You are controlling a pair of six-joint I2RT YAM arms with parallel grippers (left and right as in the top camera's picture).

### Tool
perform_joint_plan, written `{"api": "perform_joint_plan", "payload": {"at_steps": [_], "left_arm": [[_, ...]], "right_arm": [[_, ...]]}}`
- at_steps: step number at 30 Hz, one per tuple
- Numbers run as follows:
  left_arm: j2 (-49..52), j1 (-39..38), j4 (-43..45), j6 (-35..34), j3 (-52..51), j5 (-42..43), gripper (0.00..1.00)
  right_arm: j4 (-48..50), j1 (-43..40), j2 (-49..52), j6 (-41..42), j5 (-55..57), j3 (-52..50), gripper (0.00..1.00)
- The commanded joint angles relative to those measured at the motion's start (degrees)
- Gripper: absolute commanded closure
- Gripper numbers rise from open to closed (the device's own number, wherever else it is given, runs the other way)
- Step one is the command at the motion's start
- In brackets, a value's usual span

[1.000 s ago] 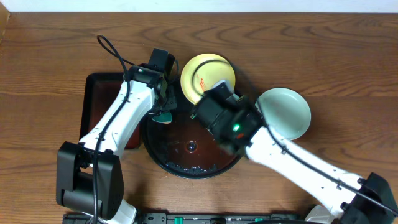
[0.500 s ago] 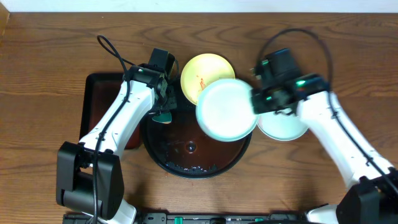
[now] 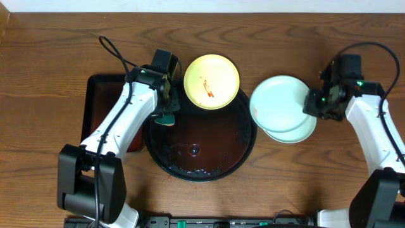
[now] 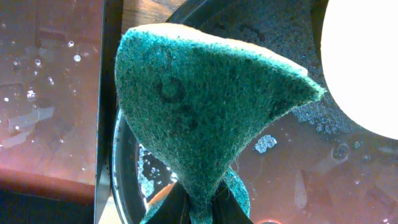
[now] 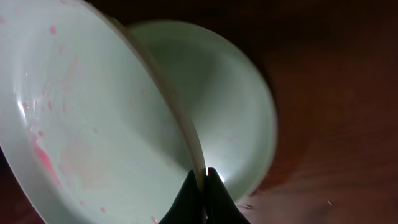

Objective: Clean dirty plates on tray and stack at the side
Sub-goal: 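Move the right gripper back to grip the yellow plate's rim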

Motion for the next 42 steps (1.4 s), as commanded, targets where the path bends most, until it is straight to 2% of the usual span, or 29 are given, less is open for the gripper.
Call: {"api": "perform_joint_plan", "payload": {"at_steps": [1, 6, 9, 12, 15, 18, 24, 28, 32, 36, 42], "left_arm": [[0.0, 0.1, -0.2, 0.7, 1.1, -0.3, 0.93], [0.0, 0.1, -0.2, 0.7, 1.1, -0.3, 0.93], [0.0, 0.1, -0.2, 0.7, 1.1, -0.3, 0.93], [0.0, 0.1, -0.2, 0.7, 1.1, -0.3, 0.93], [0.0, 0.1, -0.2, 0.7, 1.1, -0.3, 0.93], [0.0, 0.1, -0.2, 0.7, 1.1, -0.3, 0.92], [0.0, 0.1, -0.2, 0.7, 1.1, -0.3, 0.93], [0.0, 0.1, -0.2, 0.7, 1.0, -0.3, 0.93], [0.0, 0.1, -0.2, 0.7, 1.0, -0.3, 0.93], [0.0, 0.1, -0.2, 0.7, 1.0, -0.3, 0.92], [0.0, 0.1, -0.2, 0.7, 1.0, -0.3, 0.92]], "right_arm": [[2.3, -1.7, -1.0, 2.5, 1.4, -3.5, 0.99], [6.8, -2.0, -1.0, 2.4, 1.6, -7.2, 0.97], [6.9, -2.0, -1.0, 2.4, 2.8, -7.3, 0.90], [6.9, -2.0, -1.0, 2.4, 3.0, -7.3, 0.87], [7.1, -2.0, -1.1, 2.5, 2.9, -7.2, 0.76], [7.0, -2.0, -1.1, 2.4, 1.5, -6.2, 0.72], [6.6, -0.5, -1.1, 1.2, -9.5, -1.1, 0.65], [9.9, 3.9, -1.1, 1.2, -15.4, 1.5, 0.59], [13.9, 11.0, -0.4, 4.0, -11.6, 3.9, 0.59], [13.4, 16.7, 3.7, 3.9, -6.9, 10.0, 0.57], [11.7, 18.8, 14.8, 3.2, -6.6, 22.6, 0.56]]}}
